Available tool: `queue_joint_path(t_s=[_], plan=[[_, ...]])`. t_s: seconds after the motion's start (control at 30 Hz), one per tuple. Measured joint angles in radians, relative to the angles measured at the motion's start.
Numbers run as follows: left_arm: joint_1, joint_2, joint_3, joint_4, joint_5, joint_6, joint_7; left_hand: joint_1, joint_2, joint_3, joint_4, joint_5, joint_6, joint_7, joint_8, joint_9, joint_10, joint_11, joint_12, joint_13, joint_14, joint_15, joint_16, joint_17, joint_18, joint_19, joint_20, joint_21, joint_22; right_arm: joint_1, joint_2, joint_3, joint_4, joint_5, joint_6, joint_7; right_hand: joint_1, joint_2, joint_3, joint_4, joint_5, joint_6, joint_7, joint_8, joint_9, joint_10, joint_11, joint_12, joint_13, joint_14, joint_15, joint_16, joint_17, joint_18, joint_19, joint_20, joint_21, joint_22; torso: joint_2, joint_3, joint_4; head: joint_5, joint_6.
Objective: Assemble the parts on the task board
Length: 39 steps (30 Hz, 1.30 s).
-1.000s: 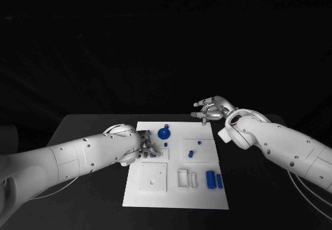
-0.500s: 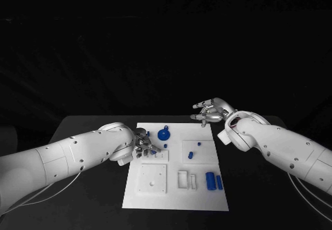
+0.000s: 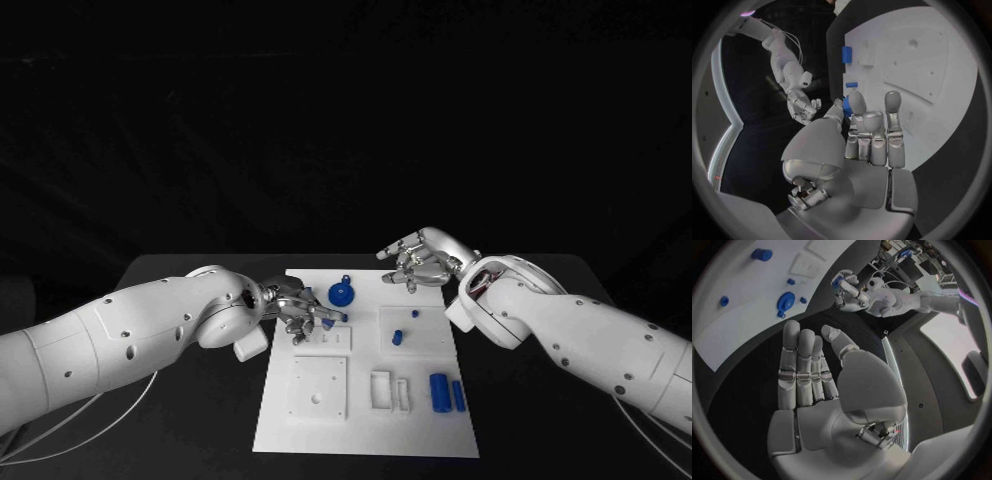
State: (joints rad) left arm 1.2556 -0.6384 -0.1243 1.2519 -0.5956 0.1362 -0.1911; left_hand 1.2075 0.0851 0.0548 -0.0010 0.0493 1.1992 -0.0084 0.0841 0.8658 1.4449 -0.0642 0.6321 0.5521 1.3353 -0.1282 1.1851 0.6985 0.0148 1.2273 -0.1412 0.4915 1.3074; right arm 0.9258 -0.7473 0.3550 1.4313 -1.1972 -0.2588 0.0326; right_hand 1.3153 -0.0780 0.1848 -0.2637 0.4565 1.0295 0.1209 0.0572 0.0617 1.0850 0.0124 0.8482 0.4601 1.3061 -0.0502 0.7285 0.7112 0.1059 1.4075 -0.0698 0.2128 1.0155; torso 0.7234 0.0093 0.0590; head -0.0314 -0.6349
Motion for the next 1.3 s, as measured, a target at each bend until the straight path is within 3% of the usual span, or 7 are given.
queue_joint_path(t_s=[0.33, 0.47, 1.1, 1.3], plan=[[0.0, -0.041, 0.001, 0.035, 0.113, 0.124, 0.12, 0.008, 0.01, -0.014, -0.015, 0.0, -0.013, 0.003, 0.006, -0.01, -0.011, 0.003, 0.016, -0.015, -0.009, 0.005, -0.005, -0.016, 0.0, 0.0, 0.0, -0.013, 0.0, -0.015, -0.025, -0.044, 0.112, -0.128, 0.052, 0.064, -0.001, 0.001, 0.002, -0.015, -0.019, 0.017, -0.005, 0.0, 0.001, 0.0, 0.0, 0.019, 0.062, 0.005, -0.005, 0.026, 0.059, -0.006, -0.007, -0.007, 0.03, 0.106, 0.0, -0.0004, -0.0007, 0.0, 0.012], [0.0, -0.045, 0.001, 0.042, 0.134, 0.166, 0.146, 0.01, 0.011, -0.014, -0.015, 0.0, -0.013, 0.003, 0.006, -0.012, -0.014, 0.0, 0.016, -0.018, -0.013, 0.003, -0.005, -0.018, 0.0, 0.0, 0.0, -0.017, 0.0, -0.018, -0.029, -0.055, 0.142, -0.157, 0.069, 0.081, -0.001, 0.001, -0.001, -0.018, -0.027, 0.017, -0.006, 0.0, 0.001, 0.005, -0.005, 0.019, 0.074, 0.005, -0.005, 0.026, 0.067, -0.006, -0.007, -0.007, 0.03, 0.126, 0.001, -0.0005, -0.0011, 0.002, 0.012], [0.0, -0.047, 0.001, 0.055, 0.161, 0.264, 0.191, 0.01, 0.012, -0.017, -0.017, -0.006, -0.015, 0.005, 0.008, -0.013, -0.014, 0.0, 0.016, -0.022, -0.014, 0.004, -0.005, -0.021, 0.0, 0.0, 0.0, -0.017, 0.001, -0.027, -0.029, -0.084, 0.214, -0.219, 0.093, 0.116, 0.007, 0.008, -0.046, -0.017, -0.043, 0.014, -0.011, 0.0, 0.001, 0.009, -0.009, 0.01, 0.101, 0.005, -0.005, 0.026, 0.081, -0.007, -0.003, -0.011, -0.022, 0.156, 0.0, -0.0017, -0.0005, 0.005, 0.004], [-0.001, -0.046, 0.001, 0.055, 0.16, 0.274, 0.193, 0.01, 0.012, -0.017, -0.017, -0.003, -0.015, 0.005, 0.008, -0.013, -0.015, 0.0, 0.016, -0.022, -0.015, 0.005, -0.005, -0.021, 0.0, 0.0, 0.0, -0.017, 0.0, -0.027, -0.029, -0.087, 0.215, -0.221, 0.1, 0.118, -0.014, 0.03, -0.074, -0.01, -0.043, 0.022, -0.018, 0.0, 0.0, 0.009, -0.009, 0.01, 0.11, 0.005, -0.005, 0.026, 0.085, -0.007, 0.008, -0.007, -0.045, 0.156, 0.0, -0.0017, -0.0003, 0.004, 0.001]])
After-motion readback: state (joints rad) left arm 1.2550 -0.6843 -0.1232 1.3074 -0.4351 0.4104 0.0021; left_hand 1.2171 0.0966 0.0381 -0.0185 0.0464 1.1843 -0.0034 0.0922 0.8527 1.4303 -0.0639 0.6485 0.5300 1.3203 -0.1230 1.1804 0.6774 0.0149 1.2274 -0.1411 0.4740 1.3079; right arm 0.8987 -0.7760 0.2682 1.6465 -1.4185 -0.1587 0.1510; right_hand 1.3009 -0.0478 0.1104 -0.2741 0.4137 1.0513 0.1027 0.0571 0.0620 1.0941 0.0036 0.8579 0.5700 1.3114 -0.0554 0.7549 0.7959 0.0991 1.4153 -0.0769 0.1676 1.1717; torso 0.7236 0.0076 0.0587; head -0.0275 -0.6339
